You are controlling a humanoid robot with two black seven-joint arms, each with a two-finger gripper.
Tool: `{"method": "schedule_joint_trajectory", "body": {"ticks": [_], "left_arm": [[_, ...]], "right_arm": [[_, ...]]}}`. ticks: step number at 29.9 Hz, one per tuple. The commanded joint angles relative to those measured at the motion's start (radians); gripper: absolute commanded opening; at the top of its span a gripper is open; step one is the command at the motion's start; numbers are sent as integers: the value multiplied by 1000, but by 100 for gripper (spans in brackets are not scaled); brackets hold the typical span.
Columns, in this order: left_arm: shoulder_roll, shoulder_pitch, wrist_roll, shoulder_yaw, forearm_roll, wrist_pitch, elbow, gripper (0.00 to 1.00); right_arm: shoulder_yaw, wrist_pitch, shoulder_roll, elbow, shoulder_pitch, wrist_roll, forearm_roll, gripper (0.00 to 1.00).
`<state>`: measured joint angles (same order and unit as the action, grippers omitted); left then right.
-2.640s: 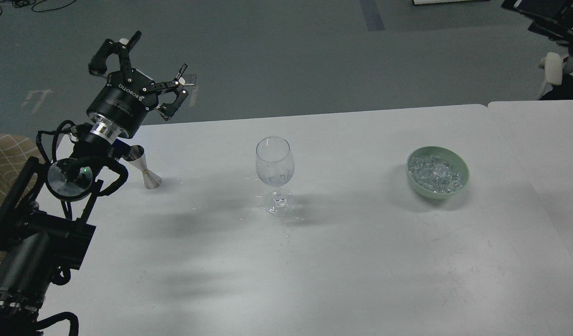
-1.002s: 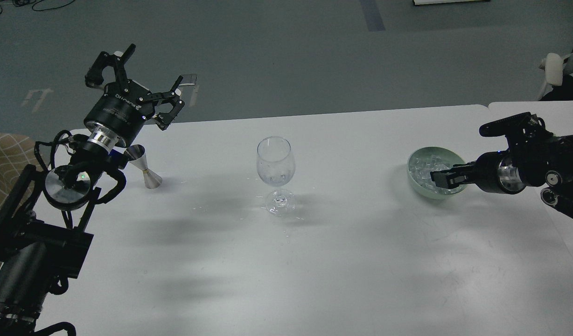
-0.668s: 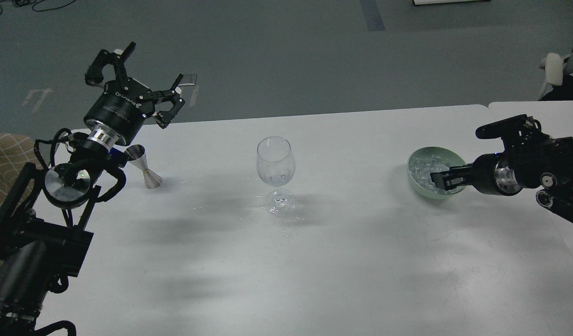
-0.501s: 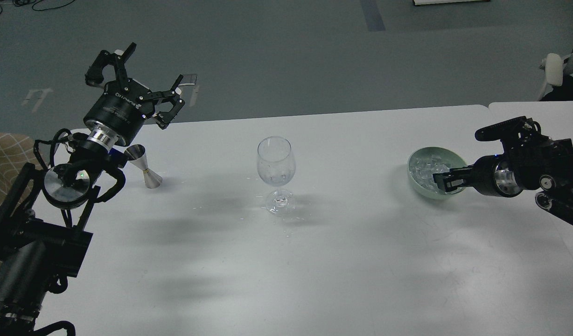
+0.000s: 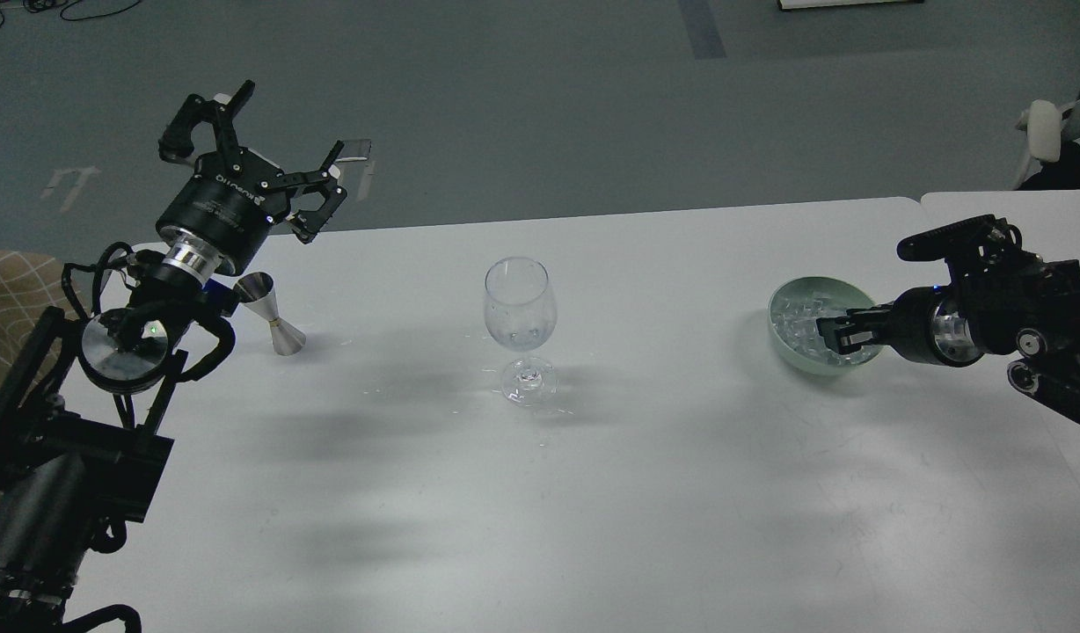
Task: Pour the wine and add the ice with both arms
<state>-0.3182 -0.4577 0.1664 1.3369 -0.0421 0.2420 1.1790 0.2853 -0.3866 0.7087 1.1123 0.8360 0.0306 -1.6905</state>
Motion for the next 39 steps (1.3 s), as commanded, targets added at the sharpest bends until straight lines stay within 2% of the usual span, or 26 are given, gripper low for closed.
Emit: {"method": "schedule_joint_trajectory", "body": {"ticks": [1,20,28,37,39], "left_arm": [[2,2,-2,-1,-1,0,-1,98],[-5,2,-10,1,1,0,-2,98],[-5,2,-11,1,-1,-1,-2,98],[-2,2,-13,1,-1,-1,-9,98],[-2,2,-13,1,-1,-1,-9,98]], "right_arm": [[0,0,-6,-12,0,0,0,43],[0,0,-51,-42,6,0,2,42],[0,0,-43,-37,6,0,3,37],[2,0,-35,-38,9,2,5,23],[2,0,-35,-38,9,2,5,22]]}}
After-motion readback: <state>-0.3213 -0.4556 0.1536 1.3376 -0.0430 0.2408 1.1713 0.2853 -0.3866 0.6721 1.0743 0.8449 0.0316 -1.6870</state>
